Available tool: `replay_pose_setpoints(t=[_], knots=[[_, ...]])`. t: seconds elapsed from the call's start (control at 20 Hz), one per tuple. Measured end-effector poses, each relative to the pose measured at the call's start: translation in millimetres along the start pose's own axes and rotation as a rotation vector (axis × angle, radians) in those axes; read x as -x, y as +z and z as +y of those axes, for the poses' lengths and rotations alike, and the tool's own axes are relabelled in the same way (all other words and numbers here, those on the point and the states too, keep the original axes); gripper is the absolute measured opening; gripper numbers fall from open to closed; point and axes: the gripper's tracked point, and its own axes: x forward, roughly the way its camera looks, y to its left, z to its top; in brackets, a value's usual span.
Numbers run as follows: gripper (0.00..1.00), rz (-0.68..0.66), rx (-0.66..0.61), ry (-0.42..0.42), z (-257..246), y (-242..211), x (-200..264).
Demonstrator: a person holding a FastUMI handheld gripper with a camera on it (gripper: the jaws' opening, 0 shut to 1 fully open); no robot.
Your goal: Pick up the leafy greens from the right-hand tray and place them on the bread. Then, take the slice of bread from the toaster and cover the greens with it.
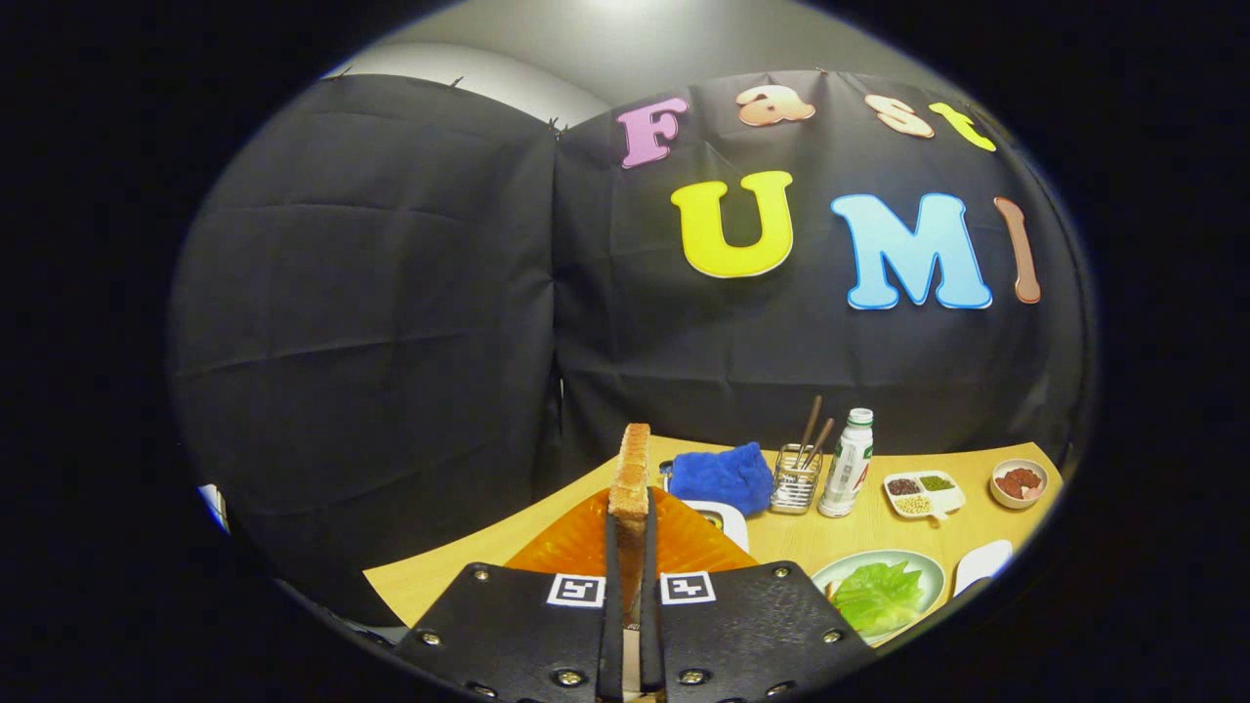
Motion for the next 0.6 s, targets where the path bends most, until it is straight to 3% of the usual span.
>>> replay_pose_setpoints(t=[0.25,0.6], knots=[[0.07,-0.024,0.023,-0.010,-24.9,15.2,26.9],[0.07,0.003,-0.005,-0.107,-91.7,-6.3,56.2]])
